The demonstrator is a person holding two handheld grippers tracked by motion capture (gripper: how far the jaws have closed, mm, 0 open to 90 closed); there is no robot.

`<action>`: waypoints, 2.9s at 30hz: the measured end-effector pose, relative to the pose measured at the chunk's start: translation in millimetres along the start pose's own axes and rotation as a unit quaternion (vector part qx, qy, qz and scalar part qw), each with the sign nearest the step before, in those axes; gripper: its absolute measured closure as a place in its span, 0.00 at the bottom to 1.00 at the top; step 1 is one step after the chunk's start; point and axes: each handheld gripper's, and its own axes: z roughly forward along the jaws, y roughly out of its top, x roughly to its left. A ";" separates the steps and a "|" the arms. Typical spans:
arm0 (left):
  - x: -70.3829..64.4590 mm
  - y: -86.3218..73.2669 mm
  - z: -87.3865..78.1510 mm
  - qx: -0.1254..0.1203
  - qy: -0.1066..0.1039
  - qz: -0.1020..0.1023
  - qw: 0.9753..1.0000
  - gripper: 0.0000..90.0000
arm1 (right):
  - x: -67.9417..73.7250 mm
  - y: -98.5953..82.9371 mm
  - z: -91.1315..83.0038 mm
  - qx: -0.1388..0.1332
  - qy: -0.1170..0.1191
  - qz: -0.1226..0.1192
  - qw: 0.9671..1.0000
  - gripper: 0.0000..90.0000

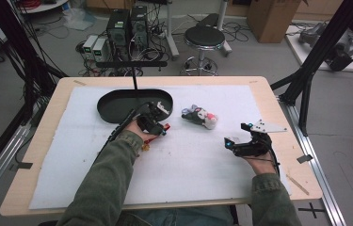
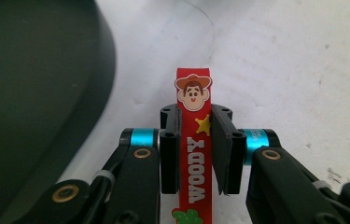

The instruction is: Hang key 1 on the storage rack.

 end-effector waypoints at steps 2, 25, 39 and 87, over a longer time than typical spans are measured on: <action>5.0 -0.4 -10.7 -0.013 -0.004 -0.011 1.000 0.83 | -0.3 0.0 0.3 -0.002 0.000 0.001 1.000 0.01; 31.5 -20.9 -109.2 -0.125 -0.014 -0.107 0.986 0.83 | 1.4 0.3 0.9 -0.004 0.008 0.014 1.000 0.01; 52.3 -7.0 -178.1 -0.165 0.041 -0.110 0.979 0.83 | 1.1 0.1 1.5 0.000 0.002 0.005 1.000 0.01; 150.0 25.5 -221.5 -0.247 0.098 -0.195 0.944 0.83 | 1.7 1.0 2.9 0.002 0.004 -0.008 1.000 0.01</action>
